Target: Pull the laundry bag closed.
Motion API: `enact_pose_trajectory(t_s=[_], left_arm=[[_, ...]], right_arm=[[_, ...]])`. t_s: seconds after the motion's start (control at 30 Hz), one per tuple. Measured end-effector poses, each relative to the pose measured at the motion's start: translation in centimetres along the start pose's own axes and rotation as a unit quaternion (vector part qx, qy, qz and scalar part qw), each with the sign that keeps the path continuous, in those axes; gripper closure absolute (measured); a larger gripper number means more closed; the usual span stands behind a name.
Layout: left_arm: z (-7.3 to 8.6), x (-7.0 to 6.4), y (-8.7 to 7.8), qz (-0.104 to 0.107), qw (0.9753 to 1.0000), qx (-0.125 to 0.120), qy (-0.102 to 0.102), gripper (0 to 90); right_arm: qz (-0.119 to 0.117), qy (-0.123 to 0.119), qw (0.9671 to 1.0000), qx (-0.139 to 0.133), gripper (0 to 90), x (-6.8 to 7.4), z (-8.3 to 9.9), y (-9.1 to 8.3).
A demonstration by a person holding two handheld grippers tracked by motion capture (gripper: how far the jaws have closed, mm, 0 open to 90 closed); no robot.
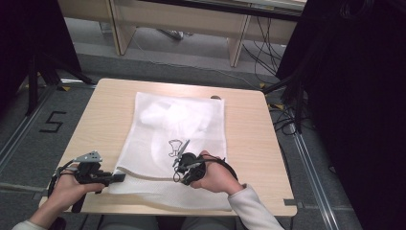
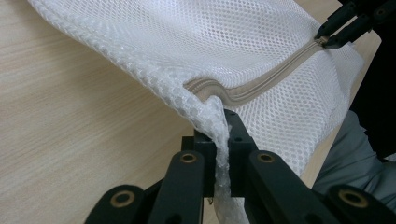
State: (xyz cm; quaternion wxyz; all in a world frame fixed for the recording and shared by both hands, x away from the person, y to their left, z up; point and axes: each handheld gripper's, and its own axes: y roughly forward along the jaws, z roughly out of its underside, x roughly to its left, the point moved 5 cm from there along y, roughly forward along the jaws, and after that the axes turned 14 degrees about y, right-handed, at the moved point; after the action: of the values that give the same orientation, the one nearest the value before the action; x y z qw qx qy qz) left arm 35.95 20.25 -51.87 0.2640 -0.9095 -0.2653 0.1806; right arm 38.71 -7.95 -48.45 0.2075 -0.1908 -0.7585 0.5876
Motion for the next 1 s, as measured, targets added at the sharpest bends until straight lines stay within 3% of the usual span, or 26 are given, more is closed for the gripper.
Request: enact_pose_trajectory(t_s=[0.03,0.13,0.23,0.4,0.67,0.77,0.93,1.0], left_arm=[[0.0,0.0,0.0,0.0,1.0,0.002,0.0,86.1],[0.1,0.1,0.0,-0.001,1.0,0.0,-0.003,86.1],[0.1,0.1,0.0,0.003,1.0,0.002,-0.002,86.0],[0.1,0.2,-0.1,0.002,1.0,0.002,-0.001,86.0],[0.2,0.2,-0.1,0.001,1.0,0.005,0.0,86.0],[0.2,0.2,-0.1,0.002,1.0,0.005,0.001,86.0],[0.3,0.2,0.0,-0.007,1.0,0.004,-0.002,86.0],[0.3,0.2,0.0,-0.001,1.0,0.007,-0.001,86.0]], right_arm=[[-0.007,0.01,0.9999,0.004,82.4,-0.1,0.2,-0.1],[-0.014,0.007,0.9999,0.001,82.4,-0.7,0.6,0.2],[-0.009,0.019,0.9998,0.002,82.4,-0.8,0.9,0.2],[-0.01,0.013,0.9998,-0.005,82.4,-0.9,1.2,0.0],[-0.01,0.035,0.9993,-0.004,82.4,-1.1,2.1,-0.1],[-0.017,0.025,0.9995,-0.01,82.4,-1.3,2.1,-0.2],[-0.014,0.036,0.9992,-0.007,82.4,-1.4,2.5,-0.2],[-0.018,0.032,0.9992,-0.015,82.4,-1.5,2.5,-0.2]])
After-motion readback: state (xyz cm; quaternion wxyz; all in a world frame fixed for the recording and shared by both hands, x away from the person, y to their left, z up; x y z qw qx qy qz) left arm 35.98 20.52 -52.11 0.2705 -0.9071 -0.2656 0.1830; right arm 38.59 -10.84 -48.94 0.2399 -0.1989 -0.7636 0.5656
